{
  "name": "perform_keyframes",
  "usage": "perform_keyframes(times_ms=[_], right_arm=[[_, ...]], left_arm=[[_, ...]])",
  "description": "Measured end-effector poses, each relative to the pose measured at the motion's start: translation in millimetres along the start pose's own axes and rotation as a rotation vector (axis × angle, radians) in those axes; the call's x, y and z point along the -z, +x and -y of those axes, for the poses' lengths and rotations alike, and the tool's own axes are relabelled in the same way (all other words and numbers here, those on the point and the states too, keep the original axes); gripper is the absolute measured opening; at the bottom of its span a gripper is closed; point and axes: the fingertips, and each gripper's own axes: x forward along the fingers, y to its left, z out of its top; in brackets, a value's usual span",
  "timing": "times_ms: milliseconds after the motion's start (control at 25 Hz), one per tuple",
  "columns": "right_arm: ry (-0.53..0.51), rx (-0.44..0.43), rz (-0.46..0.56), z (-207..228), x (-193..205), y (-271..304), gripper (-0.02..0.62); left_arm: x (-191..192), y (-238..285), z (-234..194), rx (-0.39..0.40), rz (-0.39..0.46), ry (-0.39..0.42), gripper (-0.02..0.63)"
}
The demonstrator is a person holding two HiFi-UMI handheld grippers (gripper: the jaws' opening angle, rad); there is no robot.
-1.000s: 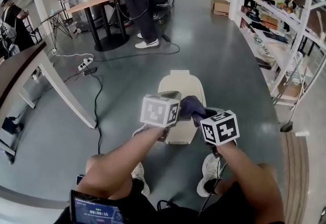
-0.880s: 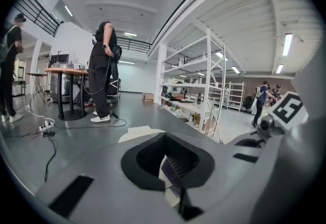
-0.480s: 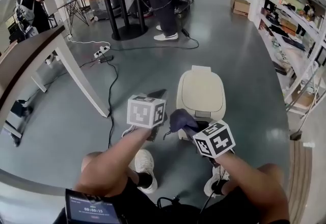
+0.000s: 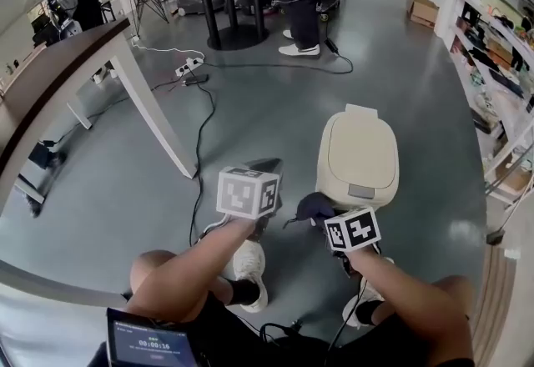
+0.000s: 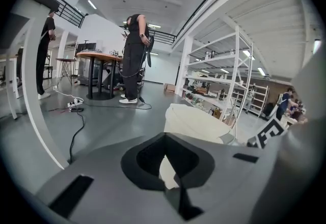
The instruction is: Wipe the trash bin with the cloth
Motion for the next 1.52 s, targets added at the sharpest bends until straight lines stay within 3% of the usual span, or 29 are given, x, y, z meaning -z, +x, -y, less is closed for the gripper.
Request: perform_keyframes(times_ms=[240,520,920,1040,1240,1520], right_arm=[[0.054,0.042,0.023,19,0,0,0.089],[0.104,0.061,0.030,41,11,-7,0.089],[0.178,0.098,0.041,70,28,-37,0.089],[0.199,0.112,0.039,80,34,-44,0.089],[0.207,0.139,0.026,97,45,-51,0.089],[0.238,0.173,0.021,123,60,-57,0.089]], left_arm=[[5,10,14,0.029,-0.020,0.012,-0.003],[32,36,28,0.016,-0.108,0.057,-0.003],[65,48,74,0.097,-0.200,0.114,-0.003],[85,54,89,0.126,-0.250,0.110,-0.003],[113,62,113,0.170,-0.327,0.035,-0.003],[128,77,140,0.202,-0.361,0.086,-0.003]])
